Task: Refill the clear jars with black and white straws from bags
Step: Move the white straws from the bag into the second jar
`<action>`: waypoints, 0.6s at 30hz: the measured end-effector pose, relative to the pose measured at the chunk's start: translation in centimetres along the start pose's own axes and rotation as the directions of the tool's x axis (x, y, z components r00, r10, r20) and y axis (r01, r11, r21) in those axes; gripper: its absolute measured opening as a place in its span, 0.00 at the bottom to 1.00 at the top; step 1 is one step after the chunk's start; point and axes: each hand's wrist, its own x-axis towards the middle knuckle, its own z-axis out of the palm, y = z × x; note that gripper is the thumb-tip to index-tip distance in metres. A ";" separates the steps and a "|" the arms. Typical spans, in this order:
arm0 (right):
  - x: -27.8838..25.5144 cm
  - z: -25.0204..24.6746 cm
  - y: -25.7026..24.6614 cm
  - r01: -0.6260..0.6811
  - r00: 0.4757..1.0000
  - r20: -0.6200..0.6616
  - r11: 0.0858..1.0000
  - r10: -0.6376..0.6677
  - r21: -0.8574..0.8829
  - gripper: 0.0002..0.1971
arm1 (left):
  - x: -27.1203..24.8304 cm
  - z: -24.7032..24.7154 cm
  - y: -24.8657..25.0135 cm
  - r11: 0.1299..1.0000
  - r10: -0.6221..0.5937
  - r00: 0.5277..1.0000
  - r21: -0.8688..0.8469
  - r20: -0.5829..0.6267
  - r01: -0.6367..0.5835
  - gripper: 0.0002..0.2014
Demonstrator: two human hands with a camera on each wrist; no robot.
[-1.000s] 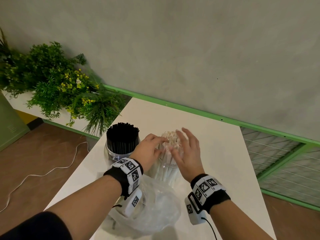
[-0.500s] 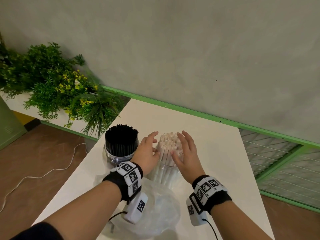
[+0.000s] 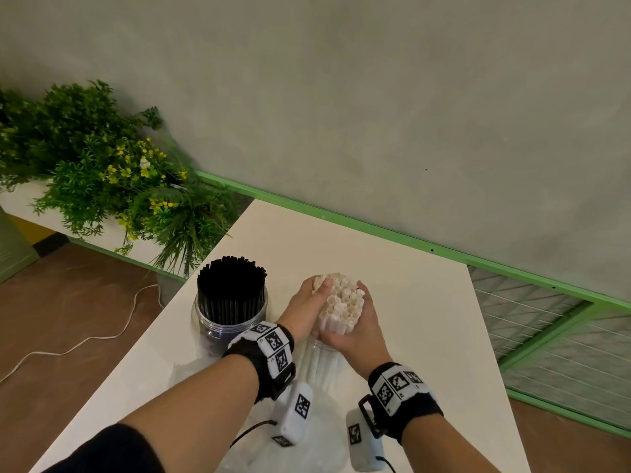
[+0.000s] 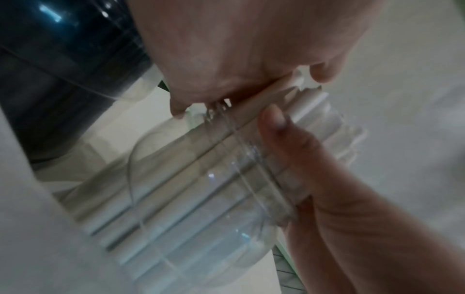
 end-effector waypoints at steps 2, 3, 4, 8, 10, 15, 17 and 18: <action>0.2 -0.2 -0.8 0.017 1.000 0.011 0.996 -0.018 0.087 0.52 | 0.1 0.1 -0.4 0.997 0.051 0.998 -0.058 -0.033 -0.053 0.14; 0.3 -0.4 -1.3 0.012 1.000 0.017 0.992 -0.014 0.126 0.49 | 0.1 0.2 -0.5 0.994 0.070 0.996 -0.079 -0.055 -0.074 0.13; 0.3 -0.6 -1.6 0.000 1.000 0.022 0.986 -0.004 0.168 0.47 | 0.2 0.3 -0.6 0.993 0.081 0.994 -0.083 -0.071 -0.087 0.10; -0.4 -1.1 -1.4 -0.074 0.997 -0.039 0.997 0.074 0.009 0.49 | 0.4 0.0 -1.4 0.998 0.064 0.991 -0.015 -0.122 -0.066 0.11; -0.8 -1.3 -1.1 -0.086 0.996 -0.036 0.995 0.084 -0.044 0.51 | 0.2 -0.6 -1.6 0.999 0.034 0.993 0.003 -0.117 -0.034 0.23; -1.4 -1.8 -1.3 0.175 0.984 0.014 0.946 -0.178 -0.272 0.50 | -1.1 -1.6 -0.7 0.997 -0.021 1.000 0.072 0.000 0.021 0.32; -1.3 -1.6 -1.6 0.282 0.951 -0.018 0.890 -0.309 -0.358 0.49 | -1.4 -1.7 -0.4 0.993 -0.039 0.998 0.112 0.039 0.035 0.32; -1.2 -1.5 -1.8 0.307 0.942 -0.009 0.874 -0.335 -0.377 0.50 | -1.7 -1.6 -0.2 0.990 -0.047 0.997 0.133 0.057 0.039 0.33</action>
